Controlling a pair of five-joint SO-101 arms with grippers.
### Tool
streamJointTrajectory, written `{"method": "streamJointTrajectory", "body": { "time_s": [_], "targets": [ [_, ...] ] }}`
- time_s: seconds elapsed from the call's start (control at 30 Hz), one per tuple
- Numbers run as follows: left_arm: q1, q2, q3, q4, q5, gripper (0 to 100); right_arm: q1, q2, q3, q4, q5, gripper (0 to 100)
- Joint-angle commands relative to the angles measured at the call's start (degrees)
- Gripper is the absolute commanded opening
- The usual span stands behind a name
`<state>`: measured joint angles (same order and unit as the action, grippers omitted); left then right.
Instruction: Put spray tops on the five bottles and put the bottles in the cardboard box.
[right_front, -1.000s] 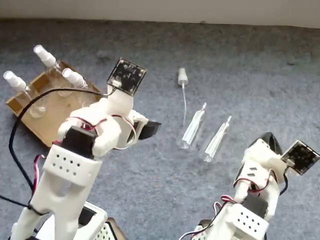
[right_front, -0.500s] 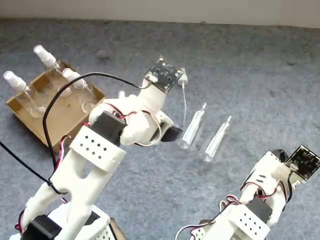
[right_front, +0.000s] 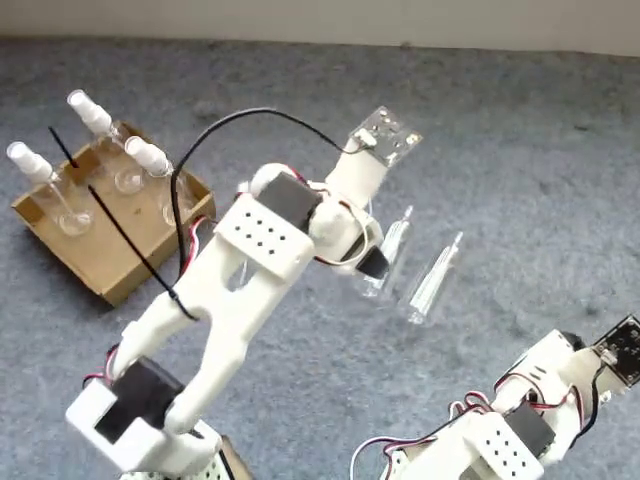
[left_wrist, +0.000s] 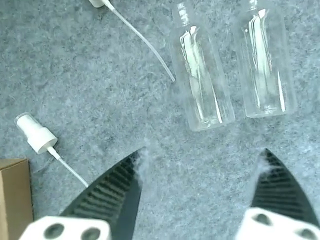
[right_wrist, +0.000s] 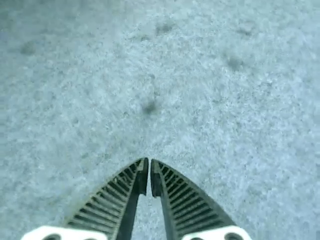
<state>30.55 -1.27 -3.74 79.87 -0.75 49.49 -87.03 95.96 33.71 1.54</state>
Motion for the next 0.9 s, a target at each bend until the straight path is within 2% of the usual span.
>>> {"method": "streamJointTrajectory", "body": {
  "time_s": [0.0, 0.13, 0.5, 0.87],
  "targets": [
    [0.7, 4.7, -10.9, 1.2, 0.0, 29, 0.7, 0.1, 7.1, 1.8, 0.9, 0.9],
    [0.8, 8.7, -17.7, 4.7, 0.0, 29, 1.2, 0.1, 7.1, 2.2, 0.9, 0.9],
    [2.3, 24.9, -31.2, 5.6, -0.3, 30, 1.3, 0.1, 7.1, 6.1, 0.9, 0.9],
    [3.6, 44.2, -51.1, 5.2, -0.2, 30, 1.3, 0.1, 7.1, 6.1, 0.9, 0.9]
  ]
}}
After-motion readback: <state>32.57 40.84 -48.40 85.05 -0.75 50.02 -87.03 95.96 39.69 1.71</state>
